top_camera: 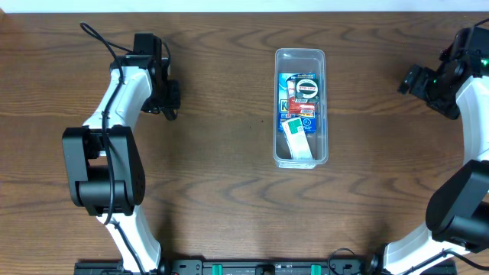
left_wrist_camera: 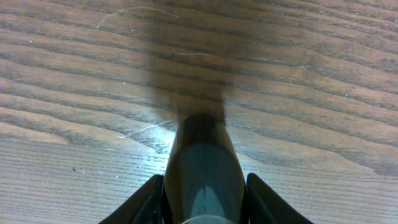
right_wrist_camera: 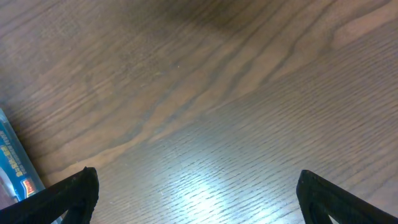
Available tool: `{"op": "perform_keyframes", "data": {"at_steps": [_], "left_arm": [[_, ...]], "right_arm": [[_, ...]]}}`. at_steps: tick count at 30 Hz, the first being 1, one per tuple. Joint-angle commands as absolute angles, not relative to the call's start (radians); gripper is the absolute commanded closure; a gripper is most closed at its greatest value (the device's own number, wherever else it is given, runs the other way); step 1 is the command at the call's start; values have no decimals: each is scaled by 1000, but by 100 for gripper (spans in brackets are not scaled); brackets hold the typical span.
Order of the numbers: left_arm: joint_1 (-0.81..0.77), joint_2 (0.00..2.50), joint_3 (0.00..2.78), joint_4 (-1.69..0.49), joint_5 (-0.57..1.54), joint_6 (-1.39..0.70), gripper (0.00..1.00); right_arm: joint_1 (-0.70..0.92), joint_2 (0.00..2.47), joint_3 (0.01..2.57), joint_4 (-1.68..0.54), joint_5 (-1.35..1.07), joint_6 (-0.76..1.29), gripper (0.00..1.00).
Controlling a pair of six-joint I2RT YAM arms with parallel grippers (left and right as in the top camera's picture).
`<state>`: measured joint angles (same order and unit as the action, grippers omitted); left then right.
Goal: Pack container
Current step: 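Descend the left gripper over the dark bottle and grasp it, then carry the dark bottle right over the container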
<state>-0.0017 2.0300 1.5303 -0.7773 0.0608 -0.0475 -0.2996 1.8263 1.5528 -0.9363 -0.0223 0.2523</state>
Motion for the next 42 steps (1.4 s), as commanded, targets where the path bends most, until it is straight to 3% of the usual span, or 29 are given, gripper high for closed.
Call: {"op": "perform_keyframes", "data": {"at_steps": [1, 4, 7, 25, 42], "left_arm": [[0, 2048, 1527, -776, 59, -42, 60], [0, 2048, 1527, -776, 59, -42, 61], [0, 2048, 1528, -776, 60, -57, 72], [-51, 1922, 1541, -822, 68, -93, 71], [-480, 1520, 1541, -899, 67, -425, 71]], "right_arm": [[-301, 1828, 1549, -935, -15, 257, 1], [-301, 1828, 1549, -935, -15, 257, 1], [-301, 1828, 1549, -935, -15, 257, 1], [-301, 1828, 1549, -935, -15, 257, 1], [-301, 1828, 1549, -935, -15, 257, 1]]}}
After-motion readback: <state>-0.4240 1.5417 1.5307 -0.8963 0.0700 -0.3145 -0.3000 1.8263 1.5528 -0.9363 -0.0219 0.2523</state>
